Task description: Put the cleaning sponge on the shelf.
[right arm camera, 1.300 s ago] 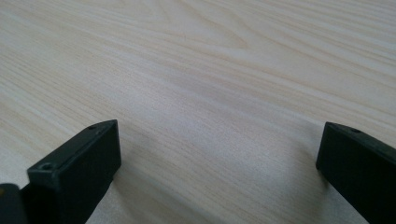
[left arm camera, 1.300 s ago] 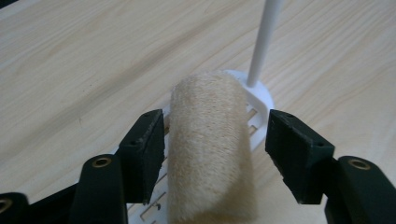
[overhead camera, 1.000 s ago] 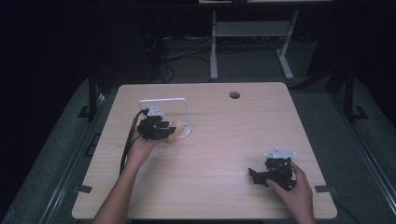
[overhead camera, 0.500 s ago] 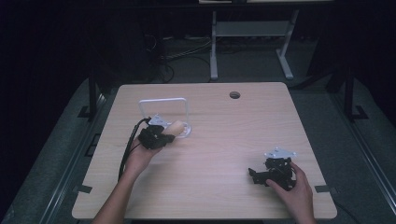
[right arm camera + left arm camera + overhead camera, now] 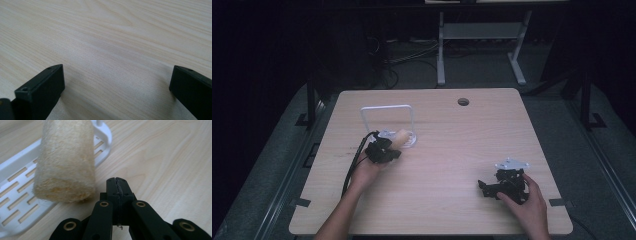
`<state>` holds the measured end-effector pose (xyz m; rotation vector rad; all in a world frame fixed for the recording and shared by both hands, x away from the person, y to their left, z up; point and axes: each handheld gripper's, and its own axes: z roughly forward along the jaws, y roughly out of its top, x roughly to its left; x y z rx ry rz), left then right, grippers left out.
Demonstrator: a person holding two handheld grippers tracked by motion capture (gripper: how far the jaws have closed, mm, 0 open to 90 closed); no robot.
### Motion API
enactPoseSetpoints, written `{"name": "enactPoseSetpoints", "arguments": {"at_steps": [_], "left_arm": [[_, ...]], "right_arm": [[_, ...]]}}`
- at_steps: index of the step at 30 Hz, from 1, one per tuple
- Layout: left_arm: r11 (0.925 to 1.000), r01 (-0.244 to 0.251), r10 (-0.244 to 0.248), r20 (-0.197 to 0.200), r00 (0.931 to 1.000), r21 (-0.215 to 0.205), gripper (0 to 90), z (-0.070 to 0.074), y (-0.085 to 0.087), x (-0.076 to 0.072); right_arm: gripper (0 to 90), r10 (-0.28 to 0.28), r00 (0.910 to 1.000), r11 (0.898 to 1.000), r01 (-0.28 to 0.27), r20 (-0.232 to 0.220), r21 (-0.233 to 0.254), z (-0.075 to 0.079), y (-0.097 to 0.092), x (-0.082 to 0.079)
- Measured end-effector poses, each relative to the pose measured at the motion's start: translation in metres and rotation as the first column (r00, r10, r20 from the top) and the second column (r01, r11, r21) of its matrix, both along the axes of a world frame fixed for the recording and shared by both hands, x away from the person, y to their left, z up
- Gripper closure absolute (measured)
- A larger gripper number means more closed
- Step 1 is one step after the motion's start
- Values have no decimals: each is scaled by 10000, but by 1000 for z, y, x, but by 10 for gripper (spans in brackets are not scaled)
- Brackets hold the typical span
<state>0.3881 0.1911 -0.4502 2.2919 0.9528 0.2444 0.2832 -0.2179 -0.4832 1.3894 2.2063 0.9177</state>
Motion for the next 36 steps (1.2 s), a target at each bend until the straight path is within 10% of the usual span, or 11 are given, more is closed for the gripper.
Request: {"name": "enactPoseSetpoints", "arguments": {"at_steps": [36], "left_arm": [[9847, -1726, 1703, 728, 9827, 255, 893, 2, 45, 12]], "right_arm": [[0, 0, 10000, 10000, 0, -1, -1, 0, 0, 0]]}}
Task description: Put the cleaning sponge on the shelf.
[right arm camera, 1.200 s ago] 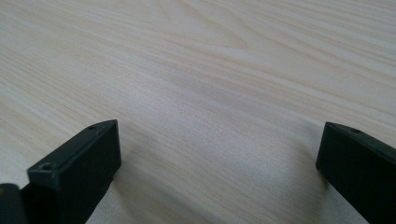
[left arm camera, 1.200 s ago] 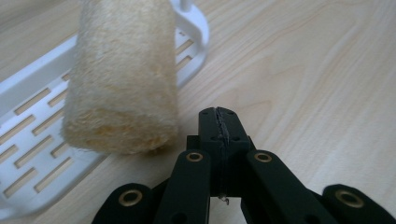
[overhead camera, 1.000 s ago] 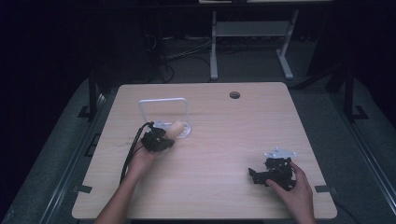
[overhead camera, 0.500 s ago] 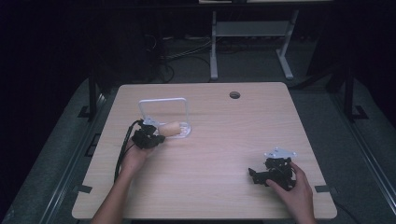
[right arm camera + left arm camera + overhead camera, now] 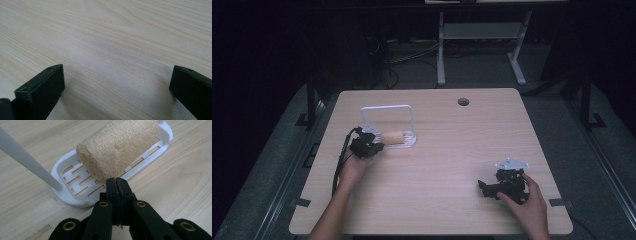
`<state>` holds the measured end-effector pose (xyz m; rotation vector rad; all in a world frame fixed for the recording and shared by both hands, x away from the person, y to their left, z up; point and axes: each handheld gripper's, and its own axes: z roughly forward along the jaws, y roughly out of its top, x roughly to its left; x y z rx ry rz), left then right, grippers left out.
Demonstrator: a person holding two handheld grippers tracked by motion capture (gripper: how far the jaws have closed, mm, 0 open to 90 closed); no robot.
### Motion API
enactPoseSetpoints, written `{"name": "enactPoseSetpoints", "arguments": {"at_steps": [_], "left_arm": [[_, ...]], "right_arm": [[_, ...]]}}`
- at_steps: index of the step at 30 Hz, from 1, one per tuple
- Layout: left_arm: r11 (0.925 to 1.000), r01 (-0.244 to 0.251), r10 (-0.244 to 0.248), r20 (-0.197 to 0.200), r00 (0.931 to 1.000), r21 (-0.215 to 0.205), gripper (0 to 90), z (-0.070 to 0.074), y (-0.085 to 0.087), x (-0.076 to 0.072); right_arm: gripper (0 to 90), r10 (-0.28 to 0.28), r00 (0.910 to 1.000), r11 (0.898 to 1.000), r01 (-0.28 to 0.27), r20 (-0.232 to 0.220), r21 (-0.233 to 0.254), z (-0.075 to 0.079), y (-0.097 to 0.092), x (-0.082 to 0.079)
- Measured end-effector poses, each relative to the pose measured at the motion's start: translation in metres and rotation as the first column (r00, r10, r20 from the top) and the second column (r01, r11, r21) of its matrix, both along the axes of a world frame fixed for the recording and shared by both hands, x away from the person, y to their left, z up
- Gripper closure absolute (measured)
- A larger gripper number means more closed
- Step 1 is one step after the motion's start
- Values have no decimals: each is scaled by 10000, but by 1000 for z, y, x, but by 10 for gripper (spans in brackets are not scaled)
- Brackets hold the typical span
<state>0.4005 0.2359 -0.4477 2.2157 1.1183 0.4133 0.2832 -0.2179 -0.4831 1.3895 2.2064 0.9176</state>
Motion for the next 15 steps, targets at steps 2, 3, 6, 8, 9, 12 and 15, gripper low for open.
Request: {"name": "enactPoseSetpoints", "arguments": {"at_steps": [2, 3, 6, 8, 9, 12, 15], "left_arm": [[10000, 10, -10, -55, 10000, -70, 893, 1, 0, 0], [9999, -27, 26, -80, 10000, -100, 893, 0, 0, 0], [10000, -6, 4, -146, 9999, -88, 871, 0, 0, -1], [10000, 28, -28, -144, 9999, 17, 841, 2, 1, -3], [10000, 42, -43, -154, 9999, -64, 826, 2, 1, -4], [9998, 76, -80, -207, 9998, -194, 752, 3, 3, -11], [9990, 72, -86, -319, 9995, -440, 650, 4, 6, -18]], "right_arm": [[0, -2, 10000, 10000, 2, 0, 1, 0, 0, 0], [0, -1, 10000, 10000, 1, -1, 0, 0, 0, 0], [0, -1, 10000, 10000, 1, 1, 1, 0, 0, 0], [0, 0, 10000, 10000, 0, 0, -1, 0, 0, 0], [0, 0, 10000, 10000, 0, 0, 0, 0, 0, 0], [0, -1, 10000, 10000, 1, 1, 0, 0, 0, 0], [0, 2, 10000, 10000, -2, 2, -5, 0, 0, 0]]}}
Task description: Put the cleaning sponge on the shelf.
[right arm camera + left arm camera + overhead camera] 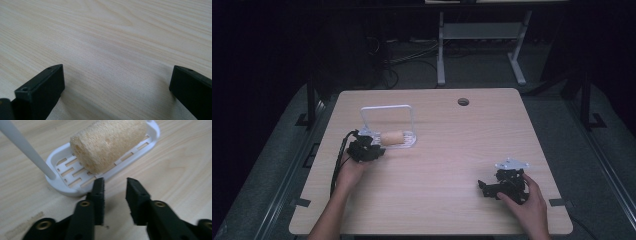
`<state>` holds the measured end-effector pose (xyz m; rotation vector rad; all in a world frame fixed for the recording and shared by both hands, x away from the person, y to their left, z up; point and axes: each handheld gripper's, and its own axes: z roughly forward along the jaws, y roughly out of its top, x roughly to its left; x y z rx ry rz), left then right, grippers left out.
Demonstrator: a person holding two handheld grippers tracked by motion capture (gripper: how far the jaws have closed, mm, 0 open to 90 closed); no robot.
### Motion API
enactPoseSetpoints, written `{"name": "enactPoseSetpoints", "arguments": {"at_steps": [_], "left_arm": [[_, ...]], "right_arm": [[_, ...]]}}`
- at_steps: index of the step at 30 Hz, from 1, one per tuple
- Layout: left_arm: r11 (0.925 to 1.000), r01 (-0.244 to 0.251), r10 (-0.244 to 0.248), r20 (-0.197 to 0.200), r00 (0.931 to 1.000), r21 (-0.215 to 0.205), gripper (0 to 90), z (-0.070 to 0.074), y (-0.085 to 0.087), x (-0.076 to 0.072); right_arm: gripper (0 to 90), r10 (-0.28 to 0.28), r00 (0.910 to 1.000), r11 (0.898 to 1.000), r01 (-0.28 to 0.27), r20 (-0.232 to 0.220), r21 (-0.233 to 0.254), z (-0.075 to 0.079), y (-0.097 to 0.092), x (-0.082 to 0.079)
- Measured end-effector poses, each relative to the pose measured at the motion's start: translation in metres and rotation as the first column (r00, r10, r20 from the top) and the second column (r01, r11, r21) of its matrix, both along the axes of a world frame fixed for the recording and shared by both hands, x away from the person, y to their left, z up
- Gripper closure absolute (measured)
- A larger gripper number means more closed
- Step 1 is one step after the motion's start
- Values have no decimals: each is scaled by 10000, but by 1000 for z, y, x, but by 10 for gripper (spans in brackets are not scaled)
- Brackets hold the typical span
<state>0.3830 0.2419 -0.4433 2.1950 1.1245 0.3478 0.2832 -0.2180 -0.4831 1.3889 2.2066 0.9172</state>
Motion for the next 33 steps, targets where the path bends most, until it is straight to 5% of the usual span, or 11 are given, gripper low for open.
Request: {"name": "enactPoseSetpoints", "arguments": {"at_steps": [5, 15, 21, 33], "left_arm": [[9999, 70, -68, 190, 9998, -102, 467, 3, 2, -10], [9996, 284, -282, 633, 9976, -27, 282, 8, 5, -35], [9991, 393, -404, 852, 9955, 146, 197, 8, 9, -51], [9990, 393, -414, 1035, 9938, 226, 168, 4, 20, -81]], "right_arm": [[0, 0, 10000, 10000, 0, -1, -1, 0, 0, 0], [0, -1, 10000, 10000, 1, -2, 1, 0, 0, 0], [0, 0, 10000, 10000, 0, -3, -3, 0, 0, 0], [0, 13, 10000, 10000, -13, 1, -14, 0, 0, 0]]}}
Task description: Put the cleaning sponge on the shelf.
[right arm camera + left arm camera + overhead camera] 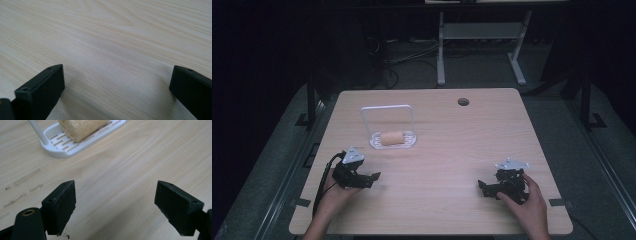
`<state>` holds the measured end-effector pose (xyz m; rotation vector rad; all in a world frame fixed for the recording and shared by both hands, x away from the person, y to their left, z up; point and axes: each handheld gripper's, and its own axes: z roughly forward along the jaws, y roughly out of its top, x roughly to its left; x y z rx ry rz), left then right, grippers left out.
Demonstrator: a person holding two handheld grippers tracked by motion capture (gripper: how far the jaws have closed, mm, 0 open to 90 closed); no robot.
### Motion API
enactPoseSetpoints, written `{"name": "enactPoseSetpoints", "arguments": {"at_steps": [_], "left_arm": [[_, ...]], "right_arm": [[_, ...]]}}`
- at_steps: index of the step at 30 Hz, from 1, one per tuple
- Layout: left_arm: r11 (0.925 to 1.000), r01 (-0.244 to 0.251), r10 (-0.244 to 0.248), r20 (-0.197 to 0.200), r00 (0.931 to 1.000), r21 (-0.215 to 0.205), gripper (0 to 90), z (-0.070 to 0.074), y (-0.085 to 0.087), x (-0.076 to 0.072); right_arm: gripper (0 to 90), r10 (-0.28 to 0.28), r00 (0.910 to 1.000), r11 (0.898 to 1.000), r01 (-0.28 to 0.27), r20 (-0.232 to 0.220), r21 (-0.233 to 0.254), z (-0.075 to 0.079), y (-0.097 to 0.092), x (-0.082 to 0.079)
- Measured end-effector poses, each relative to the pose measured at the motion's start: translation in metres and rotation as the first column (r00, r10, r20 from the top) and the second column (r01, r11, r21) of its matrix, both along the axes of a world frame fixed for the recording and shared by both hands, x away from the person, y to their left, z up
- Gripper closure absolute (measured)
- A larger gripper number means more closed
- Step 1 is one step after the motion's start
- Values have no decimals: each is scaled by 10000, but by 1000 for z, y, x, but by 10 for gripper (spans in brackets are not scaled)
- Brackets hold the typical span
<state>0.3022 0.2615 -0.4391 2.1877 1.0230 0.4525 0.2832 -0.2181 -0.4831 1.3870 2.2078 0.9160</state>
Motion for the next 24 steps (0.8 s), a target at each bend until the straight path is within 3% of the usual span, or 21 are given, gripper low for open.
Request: {"name": "enactPoseSetpoints", "arguments": {"at_steps": [9, 20, 24], "left_arm": [[9998, -45, 46, -75, 10000, 189, 145, -12, 8, -18], [9996, 146, -138, -287, 9995, 260, 132, -26, 6, -25], [9995, 310, -307, -266, 9992, 101, 129, -30, 6, -25]], "right_arm": [[0, -6, 10000, 10000, 6, -5, 6, 0, 0, 0], [0, -17, 10000, 10000, 17, -9, 31, 0, 0, 0], [0, -16, 10000, 10000, 16, -9, 30, 0, 0, 0]]}}
